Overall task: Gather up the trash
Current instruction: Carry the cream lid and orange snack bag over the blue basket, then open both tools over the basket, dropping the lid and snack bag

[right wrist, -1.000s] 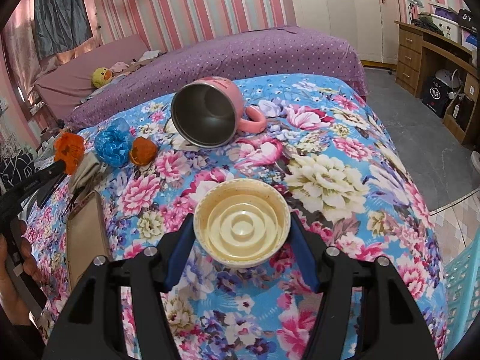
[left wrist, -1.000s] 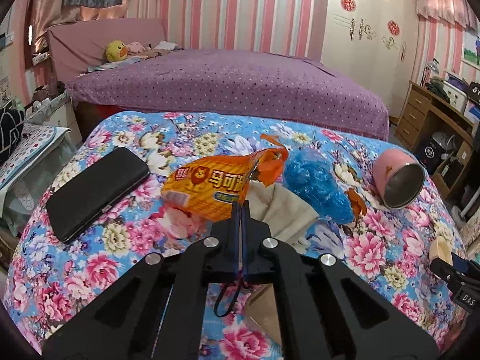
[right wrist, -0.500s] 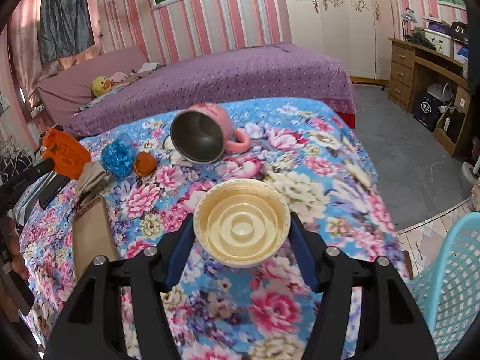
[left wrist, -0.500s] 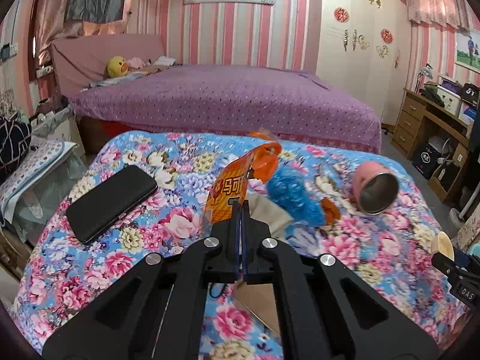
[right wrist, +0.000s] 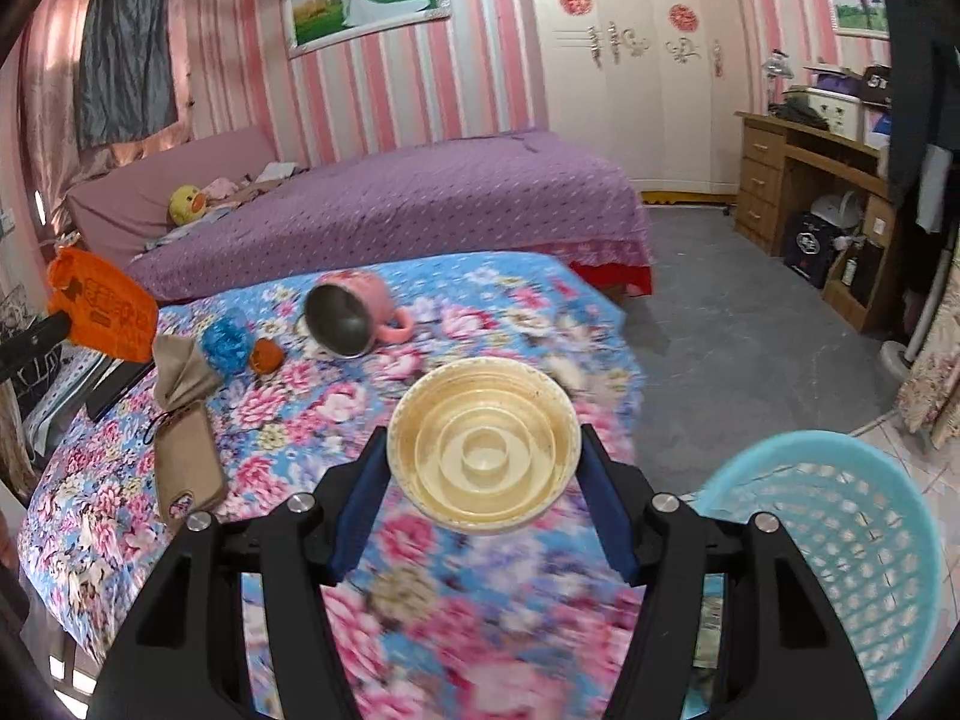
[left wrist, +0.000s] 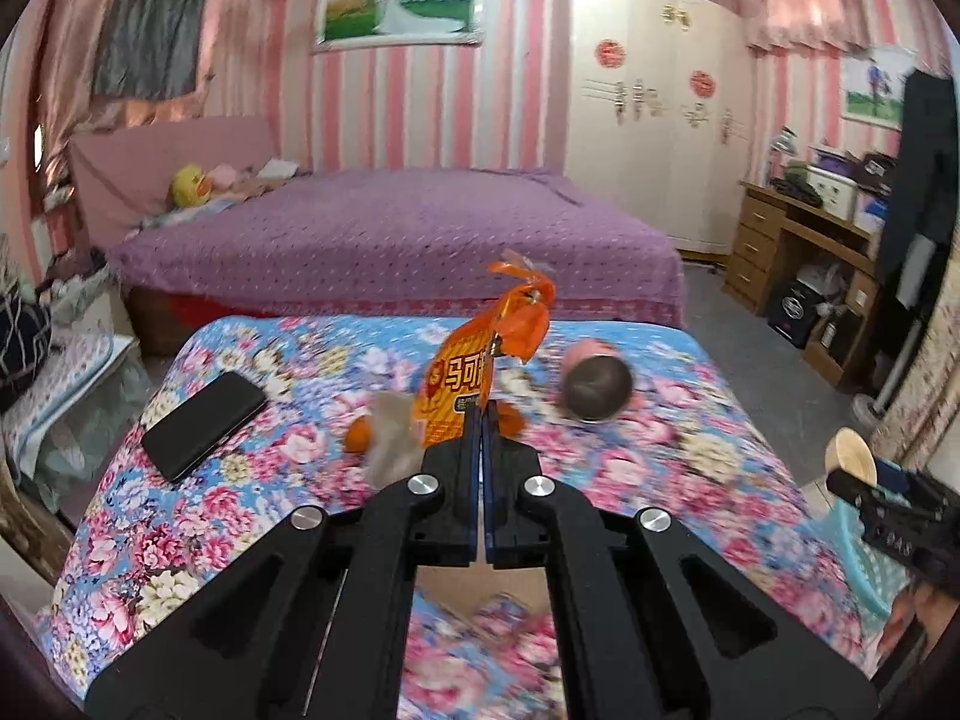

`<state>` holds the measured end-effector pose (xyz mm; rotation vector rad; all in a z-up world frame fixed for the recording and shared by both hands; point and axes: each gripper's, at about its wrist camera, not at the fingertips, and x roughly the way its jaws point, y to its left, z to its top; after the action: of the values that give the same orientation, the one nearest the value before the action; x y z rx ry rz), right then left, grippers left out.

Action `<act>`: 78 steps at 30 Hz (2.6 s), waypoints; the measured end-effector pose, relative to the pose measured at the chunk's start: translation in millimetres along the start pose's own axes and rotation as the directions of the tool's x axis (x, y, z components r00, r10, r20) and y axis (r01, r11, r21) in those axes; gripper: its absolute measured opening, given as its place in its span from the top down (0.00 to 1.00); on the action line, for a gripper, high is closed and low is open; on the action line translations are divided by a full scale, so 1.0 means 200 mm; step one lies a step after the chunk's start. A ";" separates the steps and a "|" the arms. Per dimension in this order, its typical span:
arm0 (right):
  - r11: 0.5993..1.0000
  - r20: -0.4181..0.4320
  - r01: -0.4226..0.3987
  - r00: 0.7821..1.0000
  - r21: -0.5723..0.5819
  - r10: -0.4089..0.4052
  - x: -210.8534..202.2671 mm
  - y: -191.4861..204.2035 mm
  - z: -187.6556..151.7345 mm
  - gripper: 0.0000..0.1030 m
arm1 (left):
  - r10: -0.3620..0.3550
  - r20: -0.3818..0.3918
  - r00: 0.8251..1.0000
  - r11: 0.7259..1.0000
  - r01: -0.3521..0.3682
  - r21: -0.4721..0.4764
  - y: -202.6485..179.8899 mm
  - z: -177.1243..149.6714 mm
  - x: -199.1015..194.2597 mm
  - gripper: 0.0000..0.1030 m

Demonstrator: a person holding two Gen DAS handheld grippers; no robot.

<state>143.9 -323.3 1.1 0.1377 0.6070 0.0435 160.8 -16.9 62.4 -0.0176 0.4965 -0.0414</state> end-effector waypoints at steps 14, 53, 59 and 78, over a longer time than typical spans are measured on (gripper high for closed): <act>0.980 0.027 0.141 0.989 0.141 -0.146 -0.31 -0.67 -0.08 0.41 | -0.240 -0.058 0.969 0.955 0.247 0.167 -0.85 -0.17 -0.13 1.00; 0.929 -0.057 0.299 0.954 0.219 -0.294 -0.30 -1.22 -0.30 0.41 | -0.413 -0.279 0.867 0.875 0.463 0.143 -1.66 -0.52 0.26 0.80; 0.933 -0.049 0.304 0.953 0.194 -0.300 -0.28 -1.16 -0.28 0.41 | -0.344 -0.263 0.901 0.912 0.388 0.134 -1.55 -0.52 0.34 0.34; 0.927 -0.017 0.335 0.941 0.169 -0.337 -0.20 -1.01 -0.22 0.21 | -0.220 -0.172 0.960 0.965 0.240 0.102 -1.09 -0.38 0.31 0.08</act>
<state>85.3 -521.2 -41.2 0.1973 0.6145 -0.3432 170.7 -237.7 -28.5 0.0485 0.6498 -0.3040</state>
